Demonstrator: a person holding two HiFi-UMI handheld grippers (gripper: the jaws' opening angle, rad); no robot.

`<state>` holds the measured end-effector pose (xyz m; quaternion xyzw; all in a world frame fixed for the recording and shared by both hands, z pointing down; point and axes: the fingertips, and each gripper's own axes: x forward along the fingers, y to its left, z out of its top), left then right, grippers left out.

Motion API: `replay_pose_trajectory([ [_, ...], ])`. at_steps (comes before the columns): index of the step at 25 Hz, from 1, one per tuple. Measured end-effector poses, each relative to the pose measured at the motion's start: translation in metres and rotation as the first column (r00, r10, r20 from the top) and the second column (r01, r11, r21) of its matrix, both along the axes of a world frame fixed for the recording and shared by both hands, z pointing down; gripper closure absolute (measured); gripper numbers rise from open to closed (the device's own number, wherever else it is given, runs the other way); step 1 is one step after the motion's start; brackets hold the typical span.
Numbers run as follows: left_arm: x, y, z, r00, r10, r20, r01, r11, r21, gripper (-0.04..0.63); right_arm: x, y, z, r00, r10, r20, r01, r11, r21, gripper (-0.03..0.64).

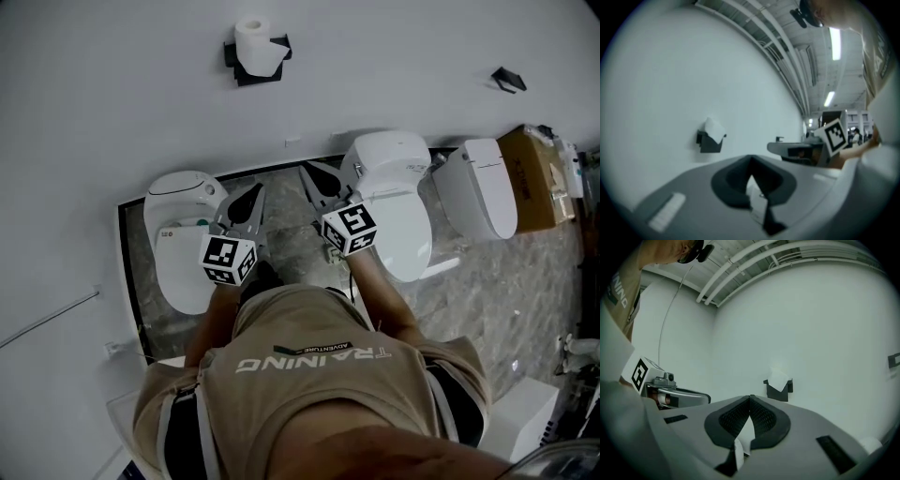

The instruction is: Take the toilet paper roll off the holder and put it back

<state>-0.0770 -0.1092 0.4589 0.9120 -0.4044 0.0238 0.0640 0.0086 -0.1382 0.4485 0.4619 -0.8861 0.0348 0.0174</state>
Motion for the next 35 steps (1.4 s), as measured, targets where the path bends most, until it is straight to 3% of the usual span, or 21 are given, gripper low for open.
replay_pose_trajectory([
  [4, 0.026, 0.026, -0.005, 1.000, -0.012, 0.014, 0.012, 1.000, 0.008, 0.592, 0.023, 0.040, -0.015, 1.000, -0.022, 0.017, 0.022, 1.000, 0.019, 0.603],
  [13, 0.047, 0.101, 0.003, 0.994, -0.094, 0.063, 0.095, 0.995, -0.012, 0.592, 0.047, 0.111, -0.010, 0.992, -0.098, 0.080, 0.096, 0.995, 0.024, 0.603],
  [17, 0.054, 0.122, -0.005, 0.990, -0.130, 0.049, 0.130, 0.992, 0.000, 0.592, 0.053, 0.133, -0.001, 0.993, -0.111, 0.046, 0.110, 0.994, 0.016, 0.603],
  [35, 0.009, 0.153, -0.033, 0.988, -0.153, 0.020, 0.152, 0.987, 0.054, 0.592, 0.023, 0.177, -0.010, 0.991, -0.135, -0.002, 0.135, 0.991, 0.017, 0.603],
])
